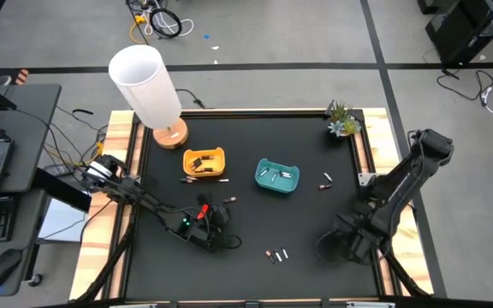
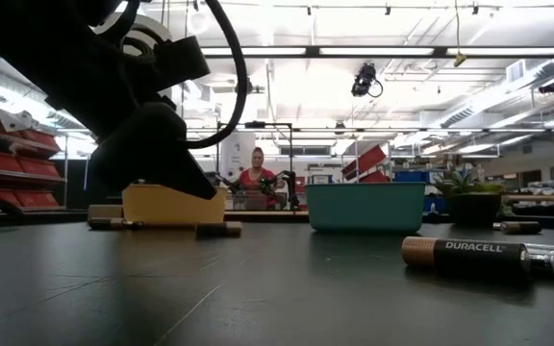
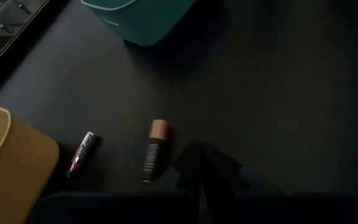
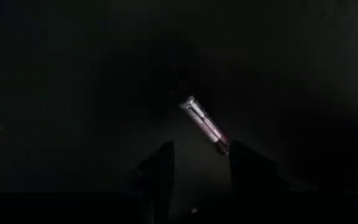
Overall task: Sort batteries
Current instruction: Put the silver battery into the blue bin
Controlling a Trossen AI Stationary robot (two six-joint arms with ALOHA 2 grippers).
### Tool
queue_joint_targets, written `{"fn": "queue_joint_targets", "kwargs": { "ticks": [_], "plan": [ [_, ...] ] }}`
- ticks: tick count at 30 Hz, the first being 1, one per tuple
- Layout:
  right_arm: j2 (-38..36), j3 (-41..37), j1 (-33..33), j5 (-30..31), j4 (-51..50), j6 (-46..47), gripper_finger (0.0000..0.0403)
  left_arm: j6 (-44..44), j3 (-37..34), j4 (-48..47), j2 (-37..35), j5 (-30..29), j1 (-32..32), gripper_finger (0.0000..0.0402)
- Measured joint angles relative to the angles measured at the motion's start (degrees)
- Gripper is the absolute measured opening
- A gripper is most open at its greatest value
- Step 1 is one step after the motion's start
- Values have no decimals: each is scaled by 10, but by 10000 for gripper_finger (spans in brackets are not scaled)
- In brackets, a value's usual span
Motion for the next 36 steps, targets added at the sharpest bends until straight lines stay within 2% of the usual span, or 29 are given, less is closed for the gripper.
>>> {"fn": "queue_joint_targets", "kwargs": {
  "ticks": [10,18,25,31,36],
  "plan": [
    [113,5,23,-12,9,-39,140,-2,0,0,0,22,0,41],
    [79,17,23,11,16,-59,115,4,0,-8,0,45,0,42],
    [89,1,3,-17,73,-91,84,2,2,-26,0,50,0,42],
    [99,-3,-20,-31,76,-101,69,3,2,-34,0,66,0,42],
    [99,-3,-36,-36,80,-101,19,3,2,-39,0,66,0,42]
  ]
}}
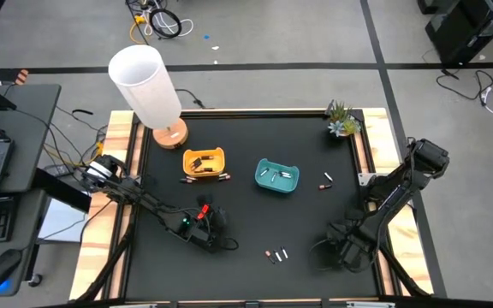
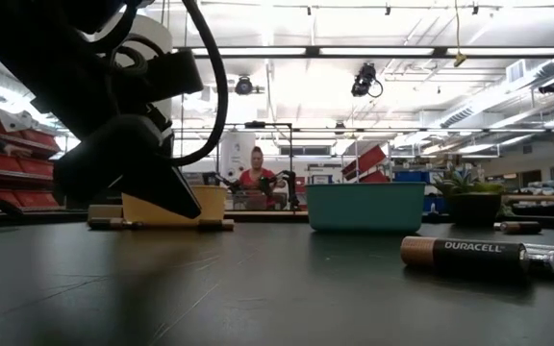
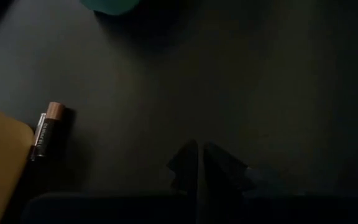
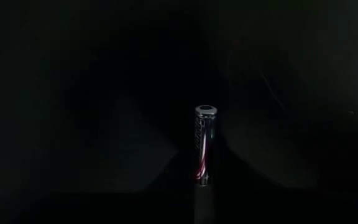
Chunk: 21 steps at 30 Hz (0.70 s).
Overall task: Sort batteries
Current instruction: Put the silver battery into the blue bin
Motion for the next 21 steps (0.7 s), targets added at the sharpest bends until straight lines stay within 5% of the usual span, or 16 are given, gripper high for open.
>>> {"fn": "queue_joint_targets", "kwargs": {
  "ticks": [4,10,21],
  "plan": [
    [1,11,-5,57,9,4,13,0,0,1,0,0,0,42],
    [-11,34,-41,298,72,-16,5,0,0,12,0,-27,0,42],
    [-89,40,-236,478,245,-311,5,149,28,11,-1,-195,1,42]
  ]
}}
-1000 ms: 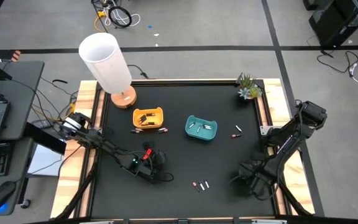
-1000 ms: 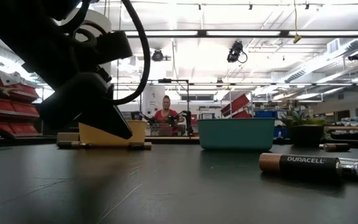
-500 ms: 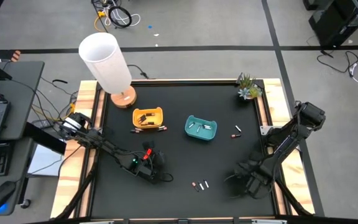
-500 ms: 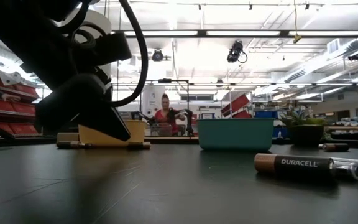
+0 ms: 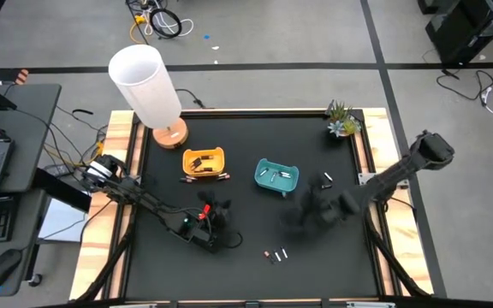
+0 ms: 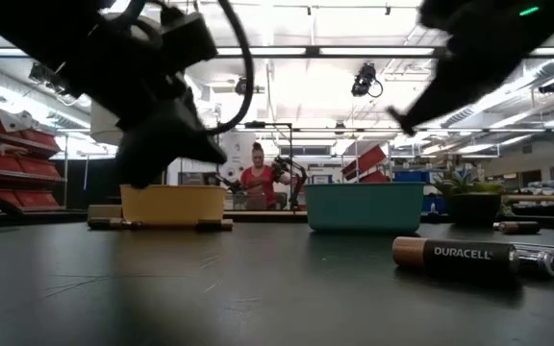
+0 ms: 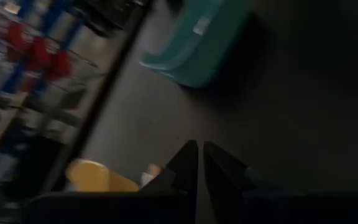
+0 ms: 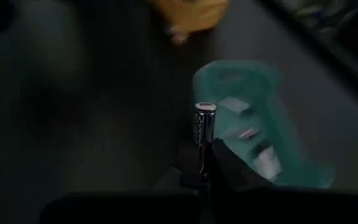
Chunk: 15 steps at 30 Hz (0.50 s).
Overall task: Sort batteries
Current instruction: Put the silver battery into the blue bin, then put the black battery into the yellow bin
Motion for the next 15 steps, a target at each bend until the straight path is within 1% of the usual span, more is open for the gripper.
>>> {"fn": "queue_joint_targets", "kwargs": {
  "ticks": [3,6,10,13,15],
  "plan": [
    [-7,0,-72,-14,60,-86,7,2,9,-3,0,-50,0,42],
    [-5,0,-138,-68,97,-143,25,18,12,-3,0,-64,4,42],
    [1,0,-199,-145,107,-174,86,19,12,-20,0,-72,20,50],
    [1,0,-217,-157,108,-187,131,30,12,-27,0,-72,31,72],
    [-10,0,-218,-157,105,-192,152,26,21,-47,0,-65,33,90]
  ]
}}
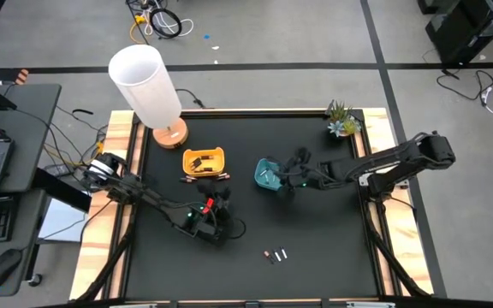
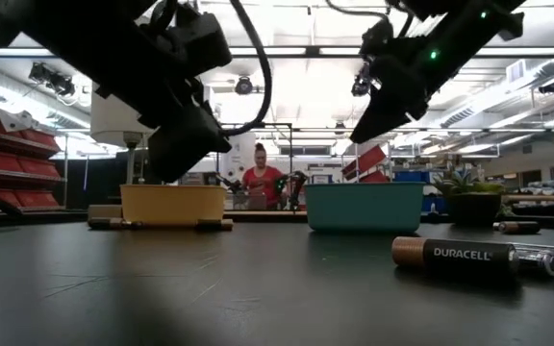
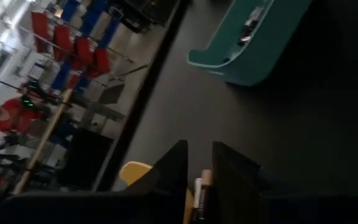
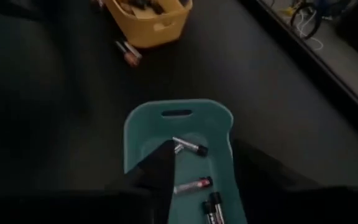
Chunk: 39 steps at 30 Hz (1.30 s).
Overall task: Sort batteries
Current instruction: Put the black battery into the yellow bin
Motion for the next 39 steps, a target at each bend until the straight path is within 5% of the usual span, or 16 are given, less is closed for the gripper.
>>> {"fn": "queue_joint_targets", "kwargs": {
  "ticks": [6,11,15,23,30,39],
  "plan": [
    [-64,-3,50,57,-1,-27,164,-85,57,-138,0,101,0,125],
    [-113,-44,102,147,24,-42,148,-85,56,-194,0,250,0,126],
    [-134,-103,128,196,133,-69,138,-55,44,-195,0,244,2,126],
    [-138,-240,157,188,415,-146,133,-64,45,-160,0,283,94,126],
    [-144,-316,177,186,510,-144,132,6,45,-117,0,370,167,126],
    [-189,-325,183,186,526,-180,130,20,45,-96,0,407,230,126]
  ]
}}
